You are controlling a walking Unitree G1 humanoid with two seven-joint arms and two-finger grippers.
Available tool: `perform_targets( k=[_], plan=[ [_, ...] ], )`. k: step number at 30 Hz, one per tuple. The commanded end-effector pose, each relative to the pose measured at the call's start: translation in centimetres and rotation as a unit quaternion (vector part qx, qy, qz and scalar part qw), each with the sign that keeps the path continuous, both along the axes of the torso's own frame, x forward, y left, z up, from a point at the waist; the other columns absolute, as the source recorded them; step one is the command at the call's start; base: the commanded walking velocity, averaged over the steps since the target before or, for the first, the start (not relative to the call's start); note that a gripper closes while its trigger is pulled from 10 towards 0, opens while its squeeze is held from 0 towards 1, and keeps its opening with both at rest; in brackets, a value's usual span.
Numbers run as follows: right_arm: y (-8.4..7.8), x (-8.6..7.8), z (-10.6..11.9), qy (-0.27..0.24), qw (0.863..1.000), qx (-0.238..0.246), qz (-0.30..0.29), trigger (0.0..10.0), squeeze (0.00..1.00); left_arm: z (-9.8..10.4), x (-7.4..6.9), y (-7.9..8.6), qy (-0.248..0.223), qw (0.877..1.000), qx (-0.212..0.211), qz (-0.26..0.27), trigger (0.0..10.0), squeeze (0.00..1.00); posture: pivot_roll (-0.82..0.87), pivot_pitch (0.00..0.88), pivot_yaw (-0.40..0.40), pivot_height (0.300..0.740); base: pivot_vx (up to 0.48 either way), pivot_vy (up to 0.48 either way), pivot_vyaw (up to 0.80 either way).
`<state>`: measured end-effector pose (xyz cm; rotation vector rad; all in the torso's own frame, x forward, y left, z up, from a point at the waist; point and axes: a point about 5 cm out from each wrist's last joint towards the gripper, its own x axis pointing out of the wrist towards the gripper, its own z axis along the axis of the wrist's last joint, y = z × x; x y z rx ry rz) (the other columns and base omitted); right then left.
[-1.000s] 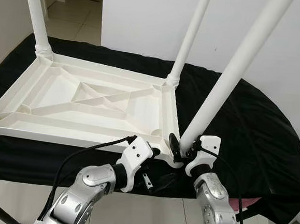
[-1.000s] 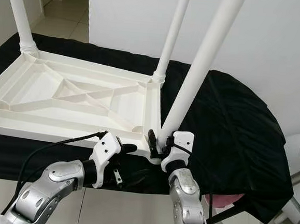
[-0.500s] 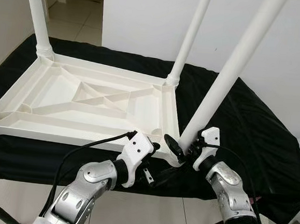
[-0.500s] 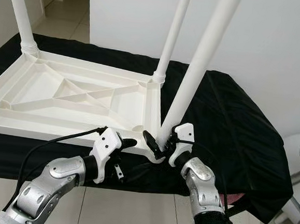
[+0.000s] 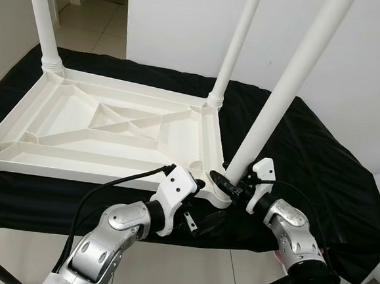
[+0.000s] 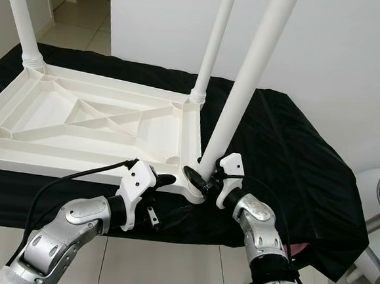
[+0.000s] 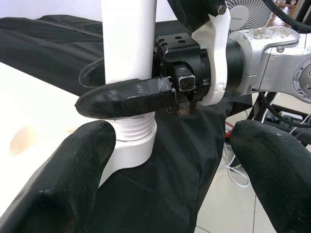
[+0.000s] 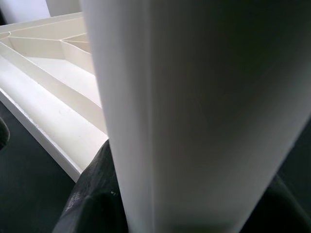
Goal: Building children table
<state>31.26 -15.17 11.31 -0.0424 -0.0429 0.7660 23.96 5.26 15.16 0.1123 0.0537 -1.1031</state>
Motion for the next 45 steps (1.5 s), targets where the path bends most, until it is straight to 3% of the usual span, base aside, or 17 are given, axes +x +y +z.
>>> perform_targets(
  k=[1, 5, 6, 22, 25, 27, 30, 32, 38, 41, 45],
  plan=[
    [-0.1, -0.5, -1.1, 0.019, 1.000, -0.018, 0.015, 0.0, 0.00, -0.1, 0.1, -0.4, -0.003, 1.000, 0.002, 0.005, 10.0, 0.00, 0.04, 0.000, -0.131, 0.740, 0.000, 0.000, 0.00],
    [-0.2, -0.6, -1.3, 0.020, 0.999, -0.019, 0.017, 0.0, 0.00, -0.1, 0.1, -0.5, -0.003, 1.000, 0.002, 0.003, 10.0, 0.00, 0.04, 0.000, -0.131, 0.740, 0.000, 0.000, 0.00],
    [-0.3, -0.5, -1.4, 0.024, 0.999, -0.021, 0.007, 10.0, 0.00, -0.1, 0.1, -0.5, -0.003, 1.000, 0.001, 0.002, 10.0, 0.00, 0.03, 0.000, -0.129, 0.740, 0.000, 0.000, 0.00],
    [0.2, -0.8, -2.2, 0.048, 0.990, 0.011, -0.131, 10.0, 0.00, -0.4, 0.3, -0.8, -0.012, 1.000, 0.007, 0.006, 10.0, 0.00, 0.03, 0.000, -0.137, 0.740, 0.000, 0.000, 0.00],
    [0.0, -0.9, -2.3, 0.057, 0.977, 0.016, -0.205, 10.0, 0.00, -0.4, 0.4, -0.7, -0.018, 1.000, 0.007, 0.010, 10.0, 0.00, 0.03, 0.000, -0.140, 0.740, 0.000, 0.000, 0.00],
    [-0.2, -1.0, -2.6, 0.075, 0.959, 0.033, -0.270, 10.0, 0.00, -0.3, 0.6, -0.7, -0.024, 1.000, 0.005, 0.018, 10.0, 0.00, 0.02, 0.000, -0.142, 0.740, 0.000, 0.000, 0.00],
    [-0.3, -1.2, -2.7, 0.084, 0.949, 0.037, -0.302, 10.0, 0.00, -0.2, 0.8, -0.7, -0.027, 0.999, 0.003, 0.022, 10.0, 0.00, 0.02, 0.000, -0.142, 0.740, 0.000, 0.000, 0.00],
    [-0.3, -1.2, -2.7, 0.084, 0.949, 0.037, -0.302, 10.0, 0.00, -0.2, 0.8, -0.7, -0.027, 0.999, 0.003, 0.022, 10.0, 0.00, 0.02, 0.000, -0.142, 0.740, 0.000, 0.000, 0.00],
    [1.6, -2.7, -2.6, 0.100, 0.916, 0.045, -0.387, 10.0, 0.00, -0.1, 0.9, -0.7, -0.031, 0.999, 0.003, 0.026, 10.0, 0.00, 0.02, 0.000, -0.151, 0.740, 0.000, 0.000, 0.00],
    [2.2, -3.1, -2.4, 0.101, 0.910, 0.044, -0.399, 10.0, 0.00, -0.1, 0.8, -0.8, -0.030, 0.999, 0.001, 0.026, 10.0, 0.00, 0.02, 0.000, -0.148, 0.740, 0.000, 0.000, 0.00],
    [2.2, -3.1, -2.2, 0.099, 0.913, 0.046, -0.394, 10.0, 0.00, -0.2, 0.7, -1.0, -0.031, 0.999, 0.001, 0.023, 10.0, 0.00, 0.02, 0.000, -0.150, 0.740, 0.000, 0.000, 0.00]
  ],
)
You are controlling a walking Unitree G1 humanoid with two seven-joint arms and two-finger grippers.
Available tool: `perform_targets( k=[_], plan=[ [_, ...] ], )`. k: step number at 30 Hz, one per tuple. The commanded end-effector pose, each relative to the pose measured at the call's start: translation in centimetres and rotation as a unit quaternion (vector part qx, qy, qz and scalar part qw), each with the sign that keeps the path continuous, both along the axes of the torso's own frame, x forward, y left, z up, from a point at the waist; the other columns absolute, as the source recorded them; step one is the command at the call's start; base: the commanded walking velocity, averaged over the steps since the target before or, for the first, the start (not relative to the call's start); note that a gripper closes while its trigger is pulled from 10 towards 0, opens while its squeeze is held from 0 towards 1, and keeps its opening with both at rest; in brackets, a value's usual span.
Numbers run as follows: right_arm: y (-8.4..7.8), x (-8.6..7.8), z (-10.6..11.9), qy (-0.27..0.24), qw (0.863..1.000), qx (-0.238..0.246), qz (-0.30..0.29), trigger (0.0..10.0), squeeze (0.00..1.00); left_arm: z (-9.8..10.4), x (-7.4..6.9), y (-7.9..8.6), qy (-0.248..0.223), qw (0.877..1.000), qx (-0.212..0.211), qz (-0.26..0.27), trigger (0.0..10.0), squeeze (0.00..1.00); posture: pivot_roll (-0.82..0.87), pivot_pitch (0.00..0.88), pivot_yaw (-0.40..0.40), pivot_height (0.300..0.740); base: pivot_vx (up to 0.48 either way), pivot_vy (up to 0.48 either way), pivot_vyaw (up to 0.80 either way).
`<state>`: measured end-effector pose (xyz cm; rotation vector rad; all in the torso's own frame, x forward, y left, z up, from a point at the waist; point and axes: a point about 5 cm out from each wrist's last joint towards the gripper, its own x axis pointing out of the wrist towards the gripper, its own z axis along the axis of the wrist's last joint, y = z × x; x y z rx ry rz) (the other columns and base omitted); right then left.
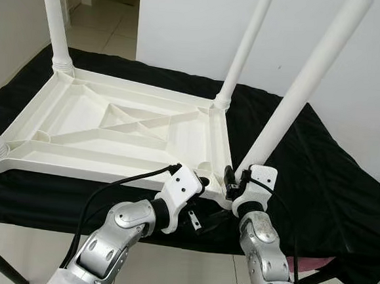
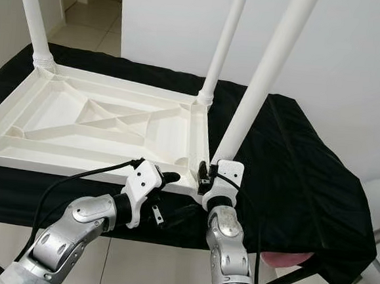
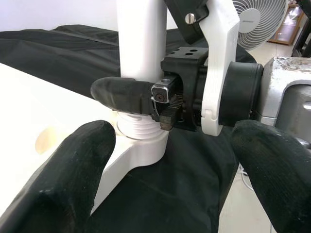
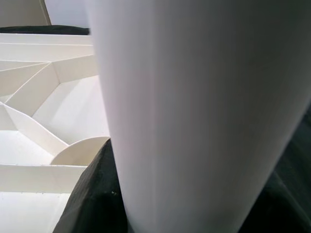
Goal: Building children table
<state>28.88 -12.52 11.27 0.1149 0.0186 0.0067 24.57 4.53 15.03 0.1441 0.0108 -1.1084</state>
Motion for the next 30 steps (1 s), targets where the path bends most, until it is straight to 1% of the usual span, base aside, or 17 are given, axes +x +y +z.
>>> perform_targets(
  k=[1, 2, 4, 5, 10, 13, 14, 15, 17, 18, 19, 20, 22, 23, 26, 29, 30],
  plan=[
    [-0.5, -0.8, -2.1, 0.056, 0.998, -0.006, -0.023, 10.0, 0.00, 0.0, 0.1, -0.2, -0.006, 1.000, -0.002, 0.027, 10.0, 0.00, 0.02, 0.000, -0.150, 0.740, 0.000, 0.000, 0.00],
    [-0.4, -0.8, -2.0, 0.052, 0.998, -0.004, -0.017, 10.0, 0.78, 0.0, 0.1, -0.3, -0.007, 1.000, -0.003, 0.027, 10.0, 0.00, 0.02, 0.000, -0.150, 0.740, 0.000, 0.000, 0.00],
    [-0.3, -0.8, -1.8, 0.050, 0.999, -0.003, -0.013, 10.0, 0.78, 0.0, 0.2, -0.3, -0.007, 1.000, -0.003, 0.026, 10.0, 0.00, 0.02, 0.000, -0.150, 0.740, 0.000, 0.000, 0.00],
    [-0.3, -0.8, -1.6, 0.044, 0.999, -0.002, -0.008, 10.0, 1.00, 0.0, 0.2, -0.3, -0.009, 1.000, -0.003, 0.027, 10.0, 0.00, 0.02, 0.000, -0.152, 0.740, 0.000, 0.000, 0.00],
    [-0.7, -0.8, -0.8, 0.025, 1.000, 0.000, 0.007, 10.0, 1.00, 0.1, 0.2, -0.2, -0.009, 1.000, -0.005, 0.029, 10.0, 0.00, 0.02, 0.000, -0.155, 0.740, 0.000, 0.000, 0.00],
    [-2.1, -0.4, 0.1, 0.006, 1.000, 0.002, 0.027, 10.0, 1.00, 0.1, 0.2, -0.1, -0.010, 0.999, -0.005, 0.030, 10.0, 0.00, 0.01, 0.000, -0.155, 0.740, 0.000, 0.000, 0.00],
    [-2.7, -0.2, 0.5, -0.006, 0.999, -0.010, 0.041, 10.0, 1.00, 0.2, 0.3, -0.1, -0.011, 0.999, -0.005, 0.032, 10.0, 0.00, 0.01, 0.000, -0.155, 0.740, 0.000, 0.000, 0.00],
    [-2.7, -0.2, 0.5, -0.006, 0.999, -0.010, 0.041, 10.0, 1.00, 0.2, 0.3, -0.1, -0.011, 0.999, -0.005, 0.032, 10.0, 0.00, 0.01, 0.000, -0.155, 0.740, 0.000, 0.000, 0.00],
    [-3.9, 0.3, 1.1, -0.020, 0.996, -0.034, 0.080, 10.0, 1.00, 0.2, 0.4, 0.0, -0.012, 0.999, -0.005, 0.034, 10.0, 0.00, 0.01, 0.000, -0.149, 0.740, 0.000, 0.000, 0.00],
    [-4.2, 0.4, 1.3, -0.024, 0.994, -0.037, 0.099, 10.0, 0.92, 0.3, 0.4, 0.0, -0.012, 0.999, -0.005, 0.034, 10.0, 0.00, 0.01, 0.000, -0.149, 0.740, 0.000, 0.000, 0.00],
    [-4.2, 0.4, 1.3, -0.024, 0.994, -0.037, 0.099, 10.0, 0.92, 0.3, 0.4, 0.0, -0.012, 0.999, -0.005, 0.034, 10.0, 0.00, 0.01, 0.000, -0.149, 0.740, 0.000, 0.000, 0.00],
    [-4.3, 0.6, 1.5, -0.031, 0.990, -0.043, 0.129, 10.0, 0.00, 0.3, 0.5, 0.0, -0.012, 0.999, -0.005, 0.034, 10.0, 0.00, 0.01, 0.000, -0.146, 0.740, 0.000, 0.000, 0.00],
    [-4.4, 0.7, 1.7, -0.035, 0.987, -0.046, 0.148, 10.0, 0.00, 0.3, 0.5, 0.0, -0.013, 0.999, -0.006, 0.034, 10.0, 0.00, 0.01, 0.000, -0.146, 0.740, 0.000, 0.000, 0.00],
    [-4.2, 0.9, 1.9, -0.041, 0.981, -0.048, 0.185, 10.0, 0.00, 0.4, 0.6, 0.0, -0.014, 0.999, -0.006, 0.034, 10.0, 0.00, 0.01, 0.000, -0.143, 0.740, 0.000, 0.000, 0.00],
    [-3.8, 1.3, 2.1, -0.050, 0.966, -0.057, 0.249, 10.0, 0.00, 0.5, 0.6, -0.2, -0.015, 0.999, -0.007, 0.031, 10.0, 0.00, 0.01, 0.000, -0.137, 0.740, 0.000, 0.000, 0.00],
    [-3.7, 1.4, 2.0, -0.051, 0.962, -0.061, 0.261, 10.0, 0.00, 0.5, 0.6, -0.2, -0.016, 0.999, -0.007, 0.031, 10.0, 0.00, 0.01, 0.000, -0.137, 0.740, 0.000, 0.000, 0.00],
    [-3.2, 1.7, 1.8, -0.047, 0.953, -0.064, 0.294, 10.0, 0.00, 0.6, 0.6, -0.4, -0.016, 0.999, -0.008, 0.028, 10.0, 0.00, 0.02, 0.000, -0.133, 0.740, 0.000, 0.000, 0.00]
  ],
)
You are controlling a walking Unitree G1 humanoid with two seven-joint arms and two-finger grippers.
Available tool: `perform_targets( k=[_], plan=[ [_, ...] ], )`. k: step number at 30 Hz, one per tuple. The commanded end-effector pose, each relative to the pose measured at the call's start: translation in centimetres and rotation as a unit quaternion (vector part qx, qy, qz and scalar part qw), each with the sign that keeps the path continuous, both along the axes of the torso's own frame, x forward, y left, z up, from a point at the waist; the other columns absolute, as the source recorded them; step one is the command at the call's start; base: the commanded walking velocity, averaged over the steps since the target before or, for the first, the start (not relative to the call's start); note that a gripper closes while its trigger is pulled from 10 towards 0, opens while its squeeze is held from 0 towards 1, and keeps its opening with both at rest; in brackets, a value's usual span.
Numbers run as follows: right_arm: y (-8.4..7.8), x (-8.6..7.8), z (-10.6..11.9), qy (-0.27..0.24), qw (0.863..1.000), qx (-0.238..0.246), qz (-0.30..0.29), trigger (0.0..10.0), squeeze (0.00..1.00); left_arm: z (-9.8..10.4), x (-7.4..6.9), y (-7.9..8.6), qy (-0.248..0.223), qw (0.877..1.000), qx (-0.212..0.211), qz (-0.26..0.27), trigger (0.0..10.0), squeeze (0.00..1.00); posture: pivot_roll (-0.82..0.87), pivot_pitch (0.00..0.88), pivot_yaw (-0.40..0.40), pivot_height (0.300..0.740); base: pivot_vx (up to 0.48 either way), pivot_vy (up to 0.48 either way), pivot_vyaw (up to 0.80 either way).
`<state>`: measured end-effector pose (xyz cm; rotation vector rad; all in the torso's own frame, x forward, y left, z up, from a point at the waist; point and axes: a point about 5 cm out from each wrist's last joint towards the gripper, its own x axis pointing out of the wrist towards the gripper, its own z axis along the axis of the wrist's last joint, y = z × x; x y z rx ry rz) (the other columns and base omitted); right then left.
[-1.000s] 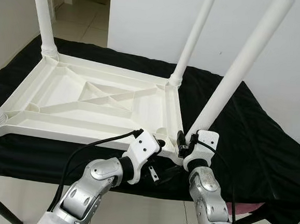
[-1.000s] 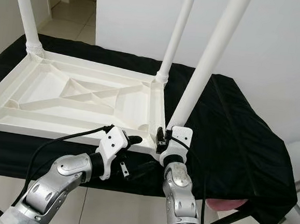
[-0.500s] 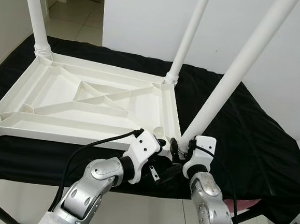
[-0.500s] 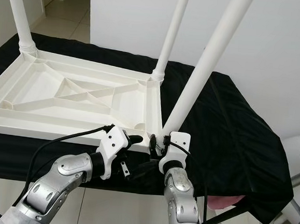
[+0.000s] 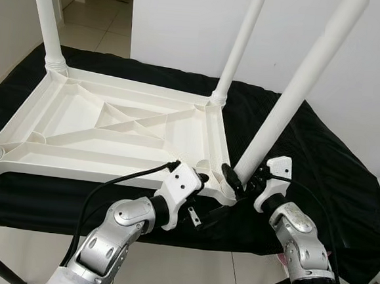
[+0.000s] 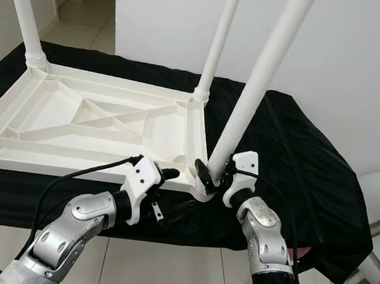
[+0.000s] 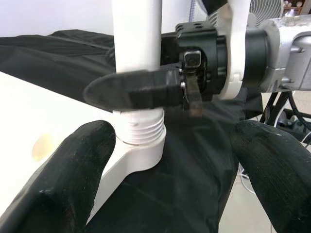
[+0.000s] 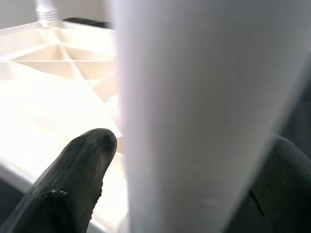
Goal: Building children table
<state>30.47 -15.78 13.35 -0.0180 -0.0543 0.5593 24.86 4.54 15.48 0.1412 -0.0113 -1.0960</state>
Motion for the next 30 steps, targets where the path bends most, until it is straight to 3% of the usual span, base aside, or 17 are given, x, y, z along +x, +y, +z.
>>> perform_targets(
  k=[1, 4, 5, 8, 9, 10, 16, 23, 24, 25, 26, 30],
  plan=[
    [0.3, 0.4, -0.5, 0.008, 0.999, -0.010, 0.049, 10.0, 0.00, 0.2, 0.3, -0.4, -0.008, 1.000, -0.002, 0.020, 10.0, 0.00, 0.02, 0.000, -0.130, 0.740, 0.000, 0.000, 0.00],
    [0.7, 0.8, -0.8, 0.016, 0.997, -0.021, 0.078, 10.0, 0.00, 0.2, 0.4, -0.5, -0.009, 1.000, -0.001, 0.019, 10.0, 0.00, 0.02, 0.000, -0.131, 0.740, 0.000, 0.000, 0.00],
    [0.7, 0.9, -0.9, 0.018, 0.996, -0.027, 0.084, 8.9, 0.00, 0.2, 0.4, -0.5, -0.010, 1.000, -0.001, 0.019, 10.0, 0.00, 0.02, 0.000, -0.131, 0.740, 0.000, 0.000, 0.00],
    [0.7, 1.0, -1.0, 0.020, 0.996, -0.030, 0.087, 8.9, 0.00, 0.3, 0.4, -0.5, -0.010, 1.000, -0.001, 0.019, 10.0, 0.00, 0.02, 0.000, -0.131, 0.740, 0.000, 0.000, 0.00],
    [0.7, 1.1, -1.4, 0.028, 0.995, -0.041, 0.088, 3.3, 0.00, 0.3, 0.4, -0.5, -0.011, 1.000, -0.001, 0.020, 10.0, 0.00, 0.03, 0.000, -0.133, 0.740, 0.000, 0.000, 0.00],
    [0.6, 1.2, -2.0, 0.038, 0.994, -0.050, 0.094, 0.0, 0.00, 0.3, 0.5, -0.4, -0.012, 1.000, -0.001, 0.021, 10.0, 0.00, 0.03, 0.000, -0.139, 0.740, 0.000, 0.000, 0.00],
    [0.3, 1.1, -3.1, 0.059, 0.991, -0.054, 0.109, 0.0, 0.00, 0.4, 0.5, -0.4, -0.013, 1.000, -0.003, 0.024, 10.0, 0.00, 0.03, 0.000, -0.139, 0.740, 0.000, 0.000, 0.00],
    [0.3, 0.7, -3.3, 0.047, 0.989, -0.062, 0.123, 0.0, 0.00, 0.4, 0.4, -0.7, -0.011, 1.000, -0.004, 0.020, 10.0, 0.00, 0.02, 0.000, -0.134, 0.740, 0.000, 0.000, 0.00],
    [0.2, 0.7, -3.3, 0.047, 0.990, -0.062, 0.118, 5.5, 0.00, 0.4, 0.4, -0.7, -0.011, 1.000, -0.004, 0.019, 10.0, 0.00, 0.02, 0.000, -0.131, 0.740, 0.000, 0.000, 0.00],
    [0.2, 0.7, -3.3, 0.047, 0.990, -0.062, 0.115, 5.5, 0.00, 0.3, 0.4, -0.7, -0.011, 1.000, -0.004, 0.018, 10.0, 0.00, 0.02, 0.000, -0.131, 0.740, 0.000, 0.000, 0.00],
    [0.2, 0.6, -3.3, 0.049, 0.991, -0.055, 0.108, 10.0, 0.00, 0.3, 0.4, -0.7, -0.011, 1.000, -0.003, 0.018, 10.0, 0.00, 0.02, 0.000, -0.131, 0.740, 0.000, 0.000, 0.00],
    [0.2, 0.7, -3.3, 0.052, 0.993, -0.048, 0.096, 10.0, 0.00, 0.3, 0.4, -0.7, -0.011, 1.000, -0.003, 0.017, 10.0, 0.00, 0.02, 0.000, -0.131, 0.740, 0.000, 0.000, 0.00]
  ],
)
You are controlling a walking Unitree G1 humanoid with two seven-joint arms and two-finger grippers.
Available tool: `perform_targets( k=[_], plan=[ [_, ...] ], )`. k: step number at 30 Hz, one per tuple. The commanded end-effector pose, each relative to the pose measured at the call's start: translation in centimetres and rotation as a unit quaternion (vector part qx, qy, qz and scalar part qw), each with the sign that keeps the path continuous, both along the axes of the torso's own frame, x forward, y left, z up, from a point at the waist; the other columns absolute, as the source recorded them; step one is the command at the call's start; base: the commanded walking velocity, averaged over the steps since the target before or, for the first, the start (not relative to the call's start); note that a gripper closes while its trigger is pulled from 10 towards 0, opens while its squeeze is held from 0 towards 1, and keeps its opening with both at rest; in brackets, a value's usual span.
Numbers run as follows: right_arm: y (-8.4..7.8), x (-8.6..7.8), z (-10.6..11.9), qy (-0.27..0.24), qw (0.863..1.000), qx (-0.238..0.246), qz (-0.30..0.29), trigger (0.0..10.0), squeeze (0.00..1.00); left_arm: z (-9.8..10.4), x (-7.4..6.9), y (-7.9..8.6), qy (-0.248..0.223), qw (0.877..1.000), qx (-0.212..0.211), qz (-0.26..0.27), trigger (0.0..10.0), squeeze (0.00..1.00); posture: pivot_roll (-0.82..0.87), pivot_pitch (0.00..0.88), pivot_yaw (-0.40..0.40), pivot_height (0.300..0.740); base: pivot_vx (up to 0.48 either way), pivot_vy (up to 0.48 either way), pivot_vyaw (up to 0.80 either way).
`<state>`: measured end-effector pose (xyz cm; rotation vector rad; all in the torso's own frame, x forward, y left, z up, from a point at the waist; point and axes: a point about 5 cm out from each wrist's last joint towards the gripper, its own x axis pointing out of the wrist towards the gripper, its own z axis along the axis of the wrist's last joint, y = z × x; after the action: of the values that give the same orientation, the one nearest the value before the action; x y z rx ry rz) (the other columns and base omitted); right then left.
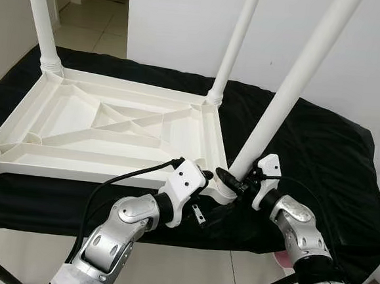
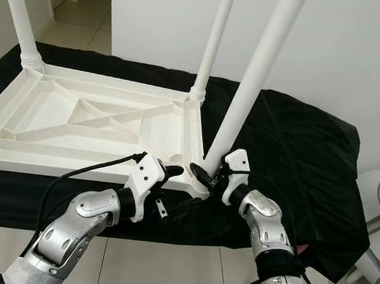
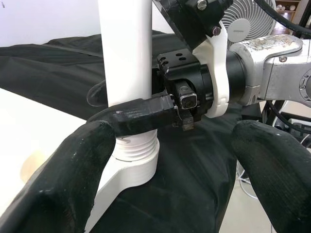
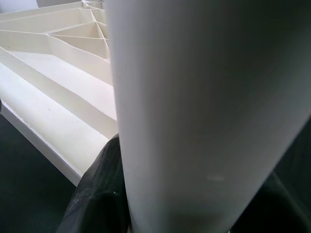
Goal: Building children table
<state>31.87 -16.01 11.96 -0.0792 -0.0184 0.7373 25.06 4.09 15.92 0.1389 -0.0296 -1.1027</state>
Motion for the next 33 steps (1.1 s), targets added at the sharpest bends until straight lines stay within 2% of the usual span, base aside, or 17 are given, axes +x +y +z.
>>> perform_targets(
  k=[1, 2, 3, 5, 6, 13, 15, 17, 18, 19, 20, 21, 22, 25, 30, 31, 33],
  plan=[
    [0.4, -0.7, -1.9, 0.042, 0.999, -0.015, 0.006, 10.0, 0.00, -0.1, 0.2, -0.2, -0.004, 1.000, 0.002, 0.021, 10.0, 0.00, 0.02, 0.000, -0.131, 0.740, 0.000, 0.000, 0.00],
    [0.4, -0.3, -2.1, 0.047, 0.998, -0.035, -0.037, 10.0, 0.00, -0.1, 0.2, -0.2, -0.004, 1.000, 0.002, 0.021, 10.0, 0.00, 0.02, 0.000, -0.135, 0.740, 0.000, 0.000, 0.00],
    [0.4, -0.3, -2.1, 0.047, 0.998, -0.035, -0.037, 10.0, 0.00, -0.1, 0.2, -0.2, -0.004, 1.000, 0.002, 0.021, 10.0, 0.00, 0.02, 0.000, -0.135, 0.740, 0.000, 0.000, 0.00],
    [0.9, 0.0, -1.9, 0.058, 0.991, -0.029, -0.115, 10.0, 0.00, -0.2, 0.0, -0.3, 0.000, 1.000, 0.000, 0.022, 10.0, 0.00, 0.02, 0.000, -0.140, 0.740, 0.000, 0.000, 0.00],
    [1.1, -0.1, -1.8, 0.059, 0.989, -0.025, -0.135, 10.0, 0.00, -0.3, -0.1, -0.4, 0.001, 1.000, 0.000, 0.022, 10.0, 0.00, 0.02, 0.000, -0.140, 0.740, 0.000, 0.000, 0.00],
    [1.9, -0.6, -1.7, 0.076, 0.975, 0.022, -0.207, 10.0, 0.00, -0.4, -0.2, -0.5, 0.004, 1.000, -0.003, 0.022, 10.0, 0.00, 0.02, 0.000, -0.147, 0.740, 0.000, 0.000, 0.00],
    [2.5, -1.3, -1.4, 0.072, 0.963, 0.042, -0.257, 10.0, 0.00, -0.4, -0.1, -0.3, 0.002, 1.000, -0.001, 0.025, 10.0, 0.00, 0.02, 0.000, -0.151, 0.740, 0.000, 0.000, 0.00],
    [2.7, -2.0, -1.2, 0.071, 0.940, 0.053, -0.330, 10.0, 0.00, -0.2, 0.4, 0.2, 0.000, 0.999, -0.001, 0.038, 10.0, 0.00, 0.02, 0.000, -0.156, 0.740, 0.000, 0.000, 0.00],
    [2.7, -2.0, -1.2, 0.071, 0.940, 0.053, -0.330, 10.0, 0.00, -0.2, 0.4, 0.2, 0.000, 0.999, -0.001, 0.038, 10.0, 0.00, 0.02, 0.000, -0.156, 0.740, 0.000, 0.000, 0.00],
    [2.8, -2.2, -1.2, 0.079, 0.931, 0.060, -0.351, 10.0, 0.00, -0.2, 0.6, 0.4, -0.002, 0.999, -0.001, 0.043, 10.0, 0.00, 0.02, 0.000, -0.158, 0.740, 0.000, 0.000, 0.00],
    [2.8, -2.2, -1.2, 0.079, 0.931, 0.060, -0.351, 10.0, 0.00, -0.2, 0.6, 0.4, -0.002, 0.999, -0.001, 0.043, 10.0, 0.00, 0.02, 0.000, -0.158, 0.740, 0.000, 0.000, 0.00],
    [2.9, -2.4, -1.1, 0.088, 0.920, 0.063, -0.376, 10.0, 0.00, -0.1, 0.8, 0.5, -0.003, 0.999, -0.001, 0.047, 10.0, 0.00, 0.02, 0.000, -0.160, 0.740, 0.000, 0.000, 0.00],
    [3.1, -2.6, -1.0, 0.093, 0.916, 0.067, -0.385, 10.0, 0.00, -0.1, 0.8, 0.6, -0.004, 0.999, -0.002, 0.048, 10.0, 0.00, 0.02, 0.000, -0.160, 0.740, 0.000, 0.000, 0.00],
    [3.5, -2.8, -0.6, 0.090, 0.916, 0.071, -0.384, 10.0, 0.00, 0.0, 0.9, 0.7, -0.006, 0.999, -0.003, 0.050, 10.0, 0.00, 0.02, 0.000, -0.158, 0.740, 0.000, 0.000, 0.00],
    [3.2, -2.8, -0.4, 0.089, 0.915, 0.071, -0.386, 10.0, 0.00, 0.0, 0.9, 0.6, -0.006, 0.999, -0.003, 0.049, 10.0, 0.00, 0.02, 0.000, -0.155, 0.740, 0.000, 0.000, 0.00],
    [2.9, -2.8, -0.3, 0.084, 0.918, 0.076, -0.381, 10.0, 1.00, 0.0, 0.8, 0.5, -0.007, 0.999, -0.002, 0.046, 10.0, 0.00, 0.01, 0.000, -0.154, 0.740, 0.000, 0.000, 0.00],
    [2.7, -2.8, -0.2, 0.077, 0.921, 0.077, -0.374, 10.0, 1.00, 0.0, 0.8, 0.5, -0.006, 0.999, -0.003, 0.044, 10.0, 0.00, 0.01, 0.000, -0.154, 0.740, 0.000, 0.000, 0.00]
  ],
)
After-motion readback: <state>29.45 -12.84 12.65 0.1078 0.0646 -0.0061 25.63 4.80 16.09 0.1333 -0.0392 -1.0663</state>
